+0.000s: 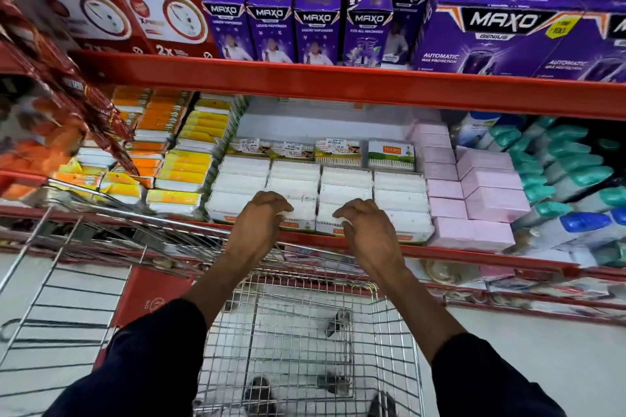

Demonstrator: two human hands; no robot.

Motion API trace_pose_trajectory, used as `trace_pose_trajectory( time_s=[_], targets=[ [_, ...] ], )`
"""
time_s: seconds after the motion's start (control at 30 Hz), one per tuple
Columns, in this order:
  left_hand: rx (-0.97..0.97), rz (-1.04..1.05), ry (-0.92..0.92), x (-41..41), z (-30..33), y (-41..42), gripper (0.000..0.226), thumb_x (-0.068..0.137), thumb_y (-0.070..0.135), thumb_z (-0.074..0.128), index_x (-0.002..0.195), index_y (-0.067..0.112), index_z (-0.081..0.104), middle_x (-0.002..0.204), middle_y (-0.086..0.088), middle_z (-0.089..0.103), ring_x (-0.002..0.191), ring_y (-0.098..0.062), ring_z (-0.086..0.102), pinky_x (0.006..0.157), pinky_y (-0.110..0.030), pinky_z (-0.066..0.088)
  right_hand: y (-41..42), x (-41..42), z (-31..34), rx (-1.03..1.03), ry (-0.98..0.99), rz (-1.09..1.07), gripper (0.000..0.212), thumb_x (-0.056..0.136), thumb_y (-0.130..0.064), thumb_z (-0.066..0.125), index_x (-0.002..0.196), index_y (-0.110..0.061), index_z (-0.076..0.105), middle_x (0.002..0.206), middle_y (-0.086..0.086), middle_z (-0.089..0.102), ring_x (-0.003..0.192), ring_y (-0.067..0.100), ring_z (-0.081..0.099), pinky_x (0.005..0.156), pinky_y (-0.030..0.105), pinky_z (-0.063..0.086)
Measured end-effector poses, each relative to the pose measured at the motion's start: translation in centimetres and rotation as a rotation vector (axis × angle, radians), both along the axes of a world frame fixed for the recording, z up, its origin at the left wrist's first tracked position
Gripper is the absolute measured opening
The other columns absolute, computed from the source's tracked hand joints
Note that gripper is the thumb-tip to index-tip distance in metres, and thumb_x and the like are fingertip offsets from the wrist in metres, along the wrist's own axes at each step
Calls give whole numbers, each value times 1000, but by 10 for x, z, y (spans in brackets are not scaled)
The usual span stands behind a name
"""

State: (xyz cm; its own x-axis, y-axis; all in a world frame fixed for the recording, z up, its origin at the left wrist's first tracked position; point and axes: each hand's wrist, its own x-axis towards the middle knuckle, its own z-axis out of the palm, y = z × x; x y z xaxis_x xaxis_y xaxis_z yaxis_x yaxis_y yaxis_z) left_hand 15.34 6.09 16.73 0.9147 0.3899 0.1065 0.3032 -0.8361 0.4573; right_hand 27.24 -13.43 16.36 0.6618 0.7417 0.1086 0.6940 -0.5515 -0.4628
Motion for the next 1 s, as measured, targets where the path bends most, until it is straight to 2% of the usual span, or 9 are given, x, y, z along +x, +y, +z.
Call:
trace_pose_trajectory(
  time_s=[0.37,0.6,0.77,0.87,1.0],
  targets=[
    [0,-9,-20,-2,2,-2,26,86,-2,67,108,10,74,115,-9,70,112,-27,59,96,-38,53,3,-3,-1,8,-20,-19,29,89,-1,58,109,-17,71,110,1,68,104,24,56,88,40,50],
    [2,-42,-27,-6,3,1,30,88,-2,64,115,10,72,122,-11,68,118,-28,57,100,-39,50,5,-4,-1,-8,-34,-18,29,87,0,60,110,-16,70,111,3,68,105,26,57,89,39,50],
    [-12,93,-104,-28,6,27,36,87,-6,60,119,7,68,123,-15,64,120,-30,55,105,-43,48,31,-23,8,76,-55,43,33,87,-2,62,118,-13,67,113,6,69,105,27,59,91,38,51],
    [19,137,-20,-38,5,40,40,85,-7,60,123,7,66,127,-17,63,123,-32,53,109,-42,45,56,-33,8,82,-54,111,34,91,-5,60,123,-12,65,116,8,68,106,28,58,91,39,50],
    [-21,182,18,-52,2,56,33,87,-2,63,119,5,68,125,-16,64,120,-32,55,107,-41,45,87,-43,-1,2,-61,145,35,90,-3,60,123,-13,65,116,7,67,106,28,56,89,40,50]
  ],
)
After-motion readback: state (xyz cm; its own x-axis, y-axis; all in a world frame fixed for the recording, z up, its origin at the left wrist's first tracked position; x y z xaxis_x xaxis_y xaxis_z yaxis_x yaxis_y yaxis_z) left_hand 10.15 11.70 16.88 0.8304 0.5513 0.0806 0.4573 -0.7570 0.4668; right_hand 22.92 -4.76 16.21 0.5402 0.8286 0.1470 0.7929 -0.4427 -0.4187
